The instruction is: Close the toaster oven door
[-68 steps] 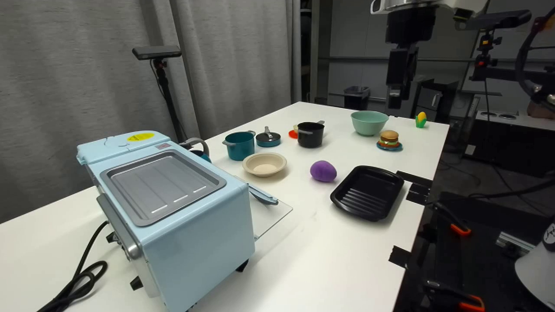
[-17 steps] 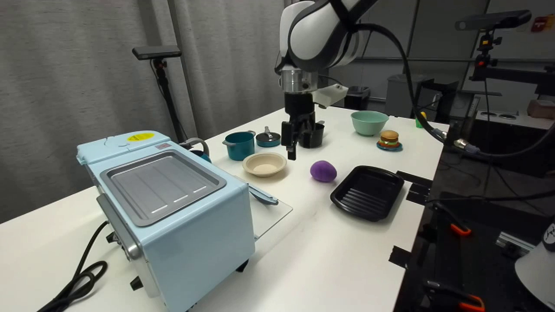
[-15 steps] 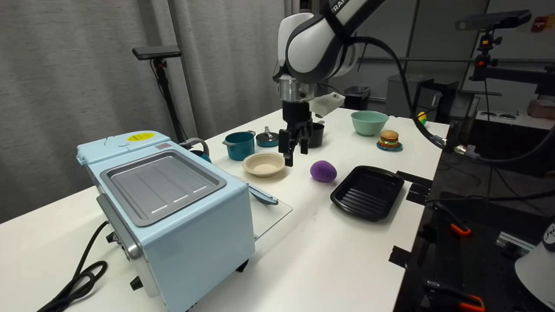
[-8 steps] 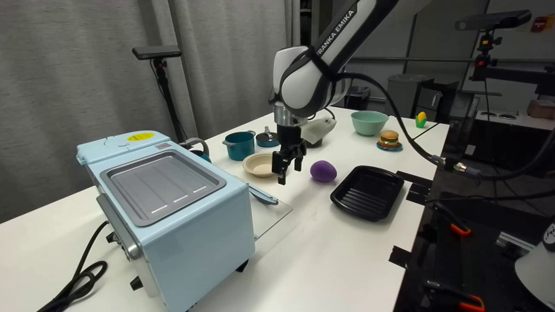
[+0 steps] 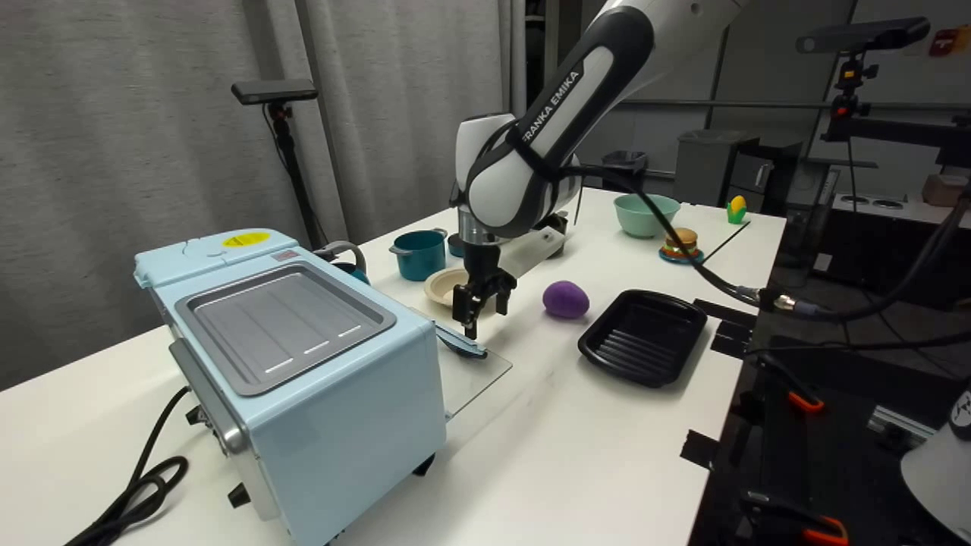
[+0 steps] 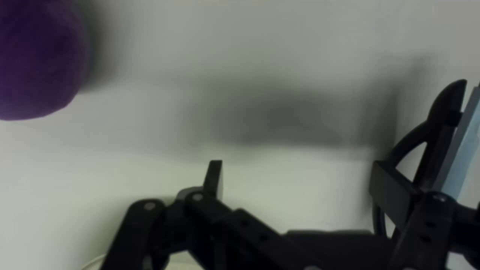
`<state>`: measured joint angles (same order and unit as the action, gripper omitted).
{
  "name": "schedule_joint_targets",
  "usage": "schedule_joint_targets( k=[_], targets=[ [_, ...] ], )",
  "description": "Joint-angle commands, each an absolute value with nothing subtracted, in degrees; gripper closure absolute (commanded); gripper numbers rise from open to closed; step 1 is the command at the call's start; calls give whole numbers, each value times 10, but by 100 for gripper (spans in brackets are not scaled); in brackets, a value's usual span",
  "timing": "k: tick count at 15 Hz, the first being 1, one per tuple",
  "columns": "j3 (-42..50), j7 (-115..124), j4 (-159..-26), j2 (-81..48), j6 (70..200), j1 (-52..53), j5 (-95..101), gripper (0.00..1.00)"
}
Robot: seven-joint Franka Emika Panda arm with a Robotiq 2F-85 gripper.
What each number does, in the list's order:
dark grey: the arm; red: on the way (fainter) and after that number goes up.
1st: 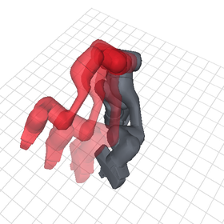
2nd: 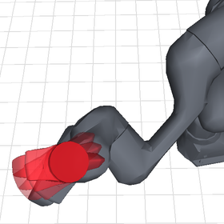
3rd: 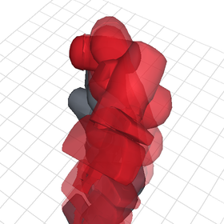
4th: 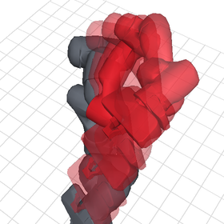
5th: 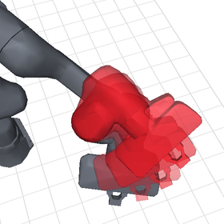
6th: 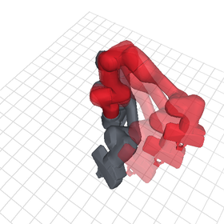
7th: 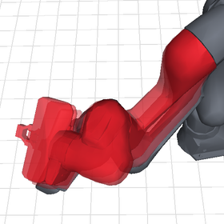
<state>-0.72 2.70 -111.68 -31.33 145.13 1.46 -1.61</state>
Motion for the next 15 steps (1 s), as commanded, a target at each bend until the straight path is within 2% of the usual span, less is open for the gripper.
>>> schedule_joint_targets(
  k=[1,15],
  targets=[
    [9,47,-1069,-350,1446,22,-4,0],
    [-8,-13,-1006,-373,1394,-11,-21,0]
  ],
)
